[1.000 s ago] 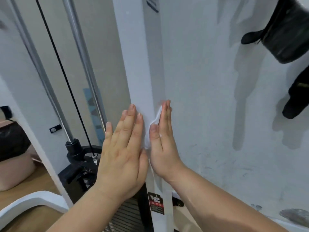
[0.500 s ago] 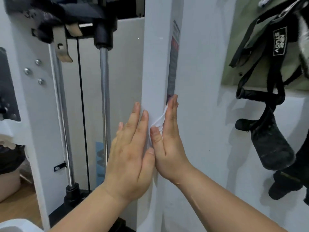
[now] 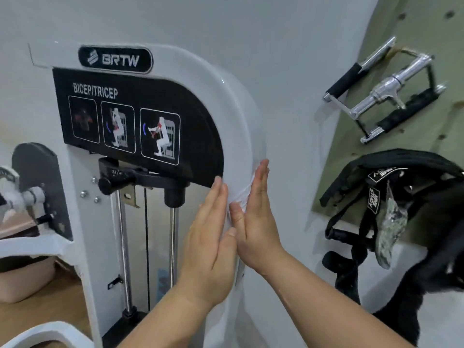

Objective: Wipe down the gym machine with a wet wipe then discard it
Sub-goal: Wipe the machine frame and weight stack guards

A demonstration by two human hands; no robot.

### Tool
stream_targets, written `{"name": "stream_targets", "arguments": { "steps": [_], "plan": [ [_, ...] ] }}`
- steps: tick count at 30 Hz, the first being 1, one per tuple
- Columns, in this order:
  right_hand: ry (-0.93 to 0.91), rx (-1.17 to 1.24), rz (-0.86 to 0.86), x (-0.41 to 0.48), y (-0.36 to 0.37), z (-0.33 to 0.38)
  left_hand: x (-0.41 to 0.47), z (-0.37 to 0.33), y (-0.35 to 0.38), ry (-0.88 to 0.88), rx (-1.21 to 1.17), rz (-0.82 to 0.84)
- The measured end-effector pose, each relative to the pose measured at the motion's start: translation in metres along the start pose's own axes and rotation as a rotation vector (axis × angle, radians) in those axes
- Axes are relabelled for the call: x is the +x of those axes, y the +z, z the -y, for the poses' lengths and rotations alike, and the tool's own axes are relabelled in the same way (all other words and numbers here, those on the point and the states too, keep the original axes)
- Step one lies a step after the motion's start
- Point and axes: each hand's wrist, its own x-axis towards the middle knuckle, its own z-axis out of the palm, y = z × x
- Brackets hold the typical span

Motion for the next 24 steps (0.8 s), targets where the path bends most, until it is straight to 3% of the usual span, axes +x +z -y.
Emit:
{"name": "stream_targets", "arguments": {
  "steps": [5, 11, 15, 19, 24],
  "plan": [
    [-0.072, -0.139, 0.038, 0.055, -0.036, 0.028, 0.022, -0.027, -0.020, -0.104, 0.192, 0.051],
    [-0.511, -0.572, 0.167, 0.128, -0.076, 0.048, 0.073, -0.038, -0.050, -0.173, 0.288, 0.153],
    [-0.655, -0.823, 0.162, 0.108, -0.081, 0.032, 0.070, -0.025, -0.052, -0.210, 0.263, 0.219],
    [-0.862, -1.113, 0.316, 0.057, -0.082, 0.012, 0.050, -0.013, -0.053, -0.249, 0.244, 0.232],
    [-1.048, -1.214, 0.402, 0.088, -0.097, 0.030, 0.039, 0.001, -0.054, -0.237, 0.243, 0.300]
  ]
}}
